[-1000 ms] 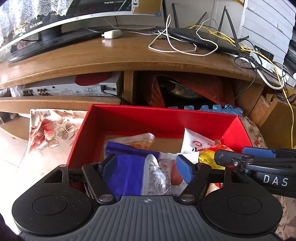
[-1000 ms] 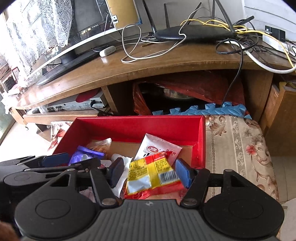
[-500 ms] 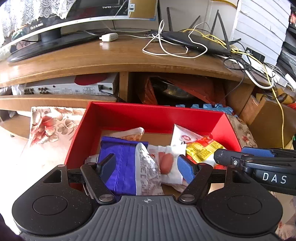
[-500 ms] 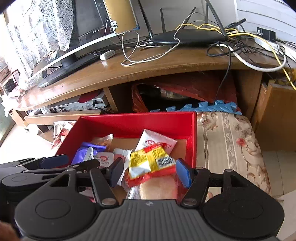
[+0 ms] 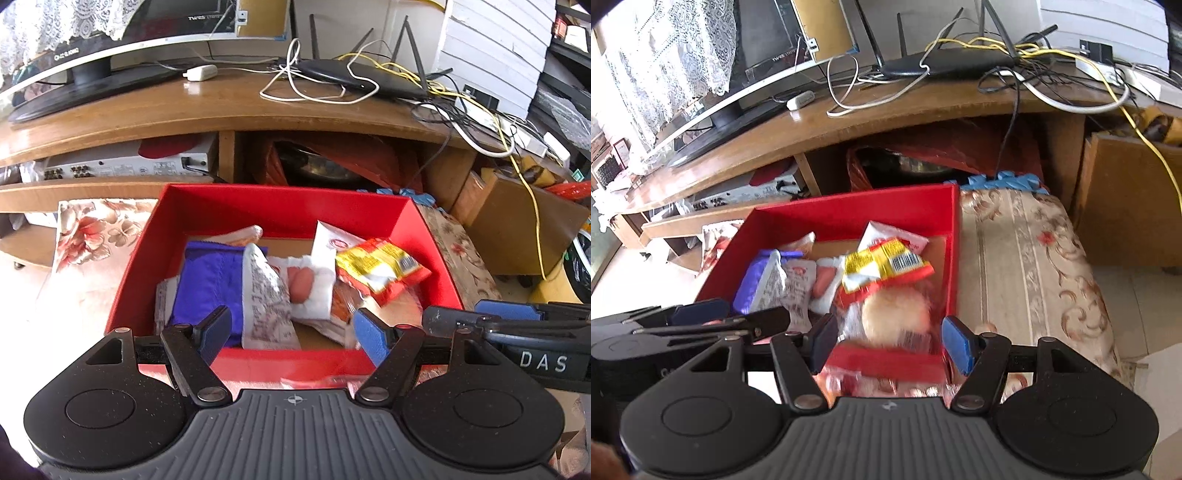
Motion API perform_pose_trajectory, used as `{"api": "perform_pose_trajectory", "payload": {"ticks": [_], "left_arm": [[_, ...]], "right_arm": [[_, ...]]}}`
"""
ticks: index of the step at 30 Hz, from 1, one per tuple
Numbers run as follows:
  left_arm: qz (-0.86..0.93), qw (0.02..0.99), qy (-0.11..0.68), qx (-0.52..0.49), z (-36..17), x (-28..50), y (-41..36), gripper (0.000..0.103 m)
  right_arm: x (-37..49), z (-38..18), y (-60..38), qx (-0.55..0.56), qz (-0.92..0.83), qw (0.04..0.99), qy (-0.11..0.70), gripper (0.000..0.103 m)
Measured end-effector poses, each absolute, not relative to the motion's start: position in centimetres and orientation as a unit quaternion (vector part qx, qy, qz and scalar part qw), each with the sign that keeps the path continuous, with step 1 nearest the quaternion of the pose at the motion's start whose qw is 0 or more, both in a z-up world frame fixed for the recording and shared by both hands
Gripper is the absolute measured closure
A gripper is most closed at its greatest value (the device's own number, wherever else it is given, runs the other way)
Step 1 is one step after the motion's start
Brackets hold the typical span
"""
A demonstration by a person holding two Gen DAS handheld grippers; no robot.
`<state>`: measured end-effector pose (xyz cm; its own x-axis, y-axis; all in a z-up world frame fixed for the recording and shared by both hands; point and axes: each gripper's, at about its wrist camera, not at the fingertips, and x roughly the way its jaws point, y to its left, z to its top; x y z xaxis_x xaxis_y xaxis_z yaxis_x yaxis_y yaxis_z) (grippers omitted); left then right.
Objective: Organize snacks
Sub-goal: 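Move left tool to round pastry in clear wrapper while right tool moves to gold foil packet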
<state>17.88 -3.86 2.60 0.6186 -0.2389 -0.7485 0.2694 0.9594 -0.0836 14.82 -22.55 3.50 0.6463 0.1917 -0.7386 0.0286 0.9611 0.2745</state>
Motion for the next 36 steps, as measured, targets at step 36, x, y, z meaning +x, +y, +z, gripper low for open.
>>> {"api": "perform_pose_trajectory", "payload": {"ticks": [36], "left_arm": [[-0.151, 0.846, 0.51, 0.042, -4.1, 15.0, -3.9, 0.039]], "right_arm": [[10.3, -2.2, -24.1, 0.122, 0.022, 0.844, 0.522, 0.036]]}}
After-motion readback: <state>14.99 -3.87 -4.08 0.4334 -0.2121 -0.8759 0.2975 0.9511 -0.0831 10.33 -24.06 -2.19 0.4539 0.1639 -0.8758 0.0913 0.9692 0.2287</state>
